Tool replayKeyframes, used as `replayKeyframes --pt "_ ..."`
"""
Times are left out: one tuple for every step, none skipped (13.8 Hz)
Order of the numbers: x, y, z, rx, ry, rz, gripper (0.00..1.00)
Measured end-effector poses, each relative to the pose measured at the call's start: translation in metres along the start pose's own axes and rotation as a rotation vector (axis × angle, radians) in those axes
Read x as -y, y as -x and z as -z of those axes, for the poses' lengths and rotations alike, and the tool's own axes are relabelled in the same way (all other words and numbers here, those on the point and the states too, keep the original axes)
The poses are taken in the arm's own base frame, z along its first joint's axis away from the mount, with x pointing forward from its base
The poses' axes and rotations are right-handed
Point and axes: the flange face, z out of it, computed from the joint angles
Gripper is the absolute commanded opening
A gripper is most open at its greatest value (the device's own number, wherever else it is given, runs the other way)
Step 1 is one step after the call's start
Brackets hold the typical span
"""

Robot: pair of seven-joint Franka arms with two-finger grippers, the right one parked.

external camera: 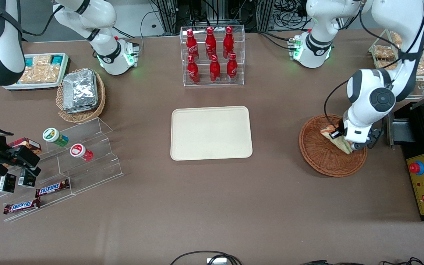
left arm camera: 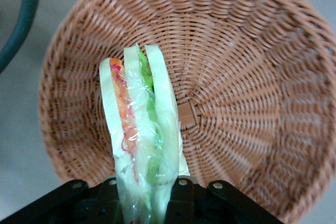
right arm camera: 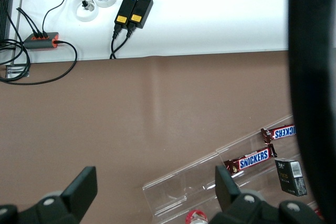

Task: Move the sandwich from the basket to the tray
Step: 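Close the left gripper on the sandwich, then lift the sandwich and carry it over the cream tray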

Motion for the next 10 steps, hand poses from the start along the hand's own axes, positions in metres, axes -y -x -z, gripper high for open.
replayKeyframes --pt "-0.005 0.003 0.019 -0.004 -0.011 -0.049 0.00" --pt "-0.013 0.006 0.038 -0.016 -0.014 -0.105 0.00" --pt "-0.025 0.012 0.054 -0.033 -0.012 -0.170 0.00" --pt "-0.042 0.021 0.066 -0.053 -0.008 -0.239 0.00" --pt "-0.063 0.033 0.073 -0.069 -0.004 -0.300 0.00" --pt "-0.084 0.048 0.078 -0.080 -0.001 -0.352 0.00" --pt "-0.105 0.064 0.081 -0.087 0.001 -0.404 0.00" --pt "-0.123 0.082 0.083 -0.090 -0.001 -0.453 0.00" --pt "-0.138 0.099 0.085 -0.094 -0.002 -0.498 0.00" --pt "-0.153 0.115 0.087 -0.101 0.001 -0.538 0.00"
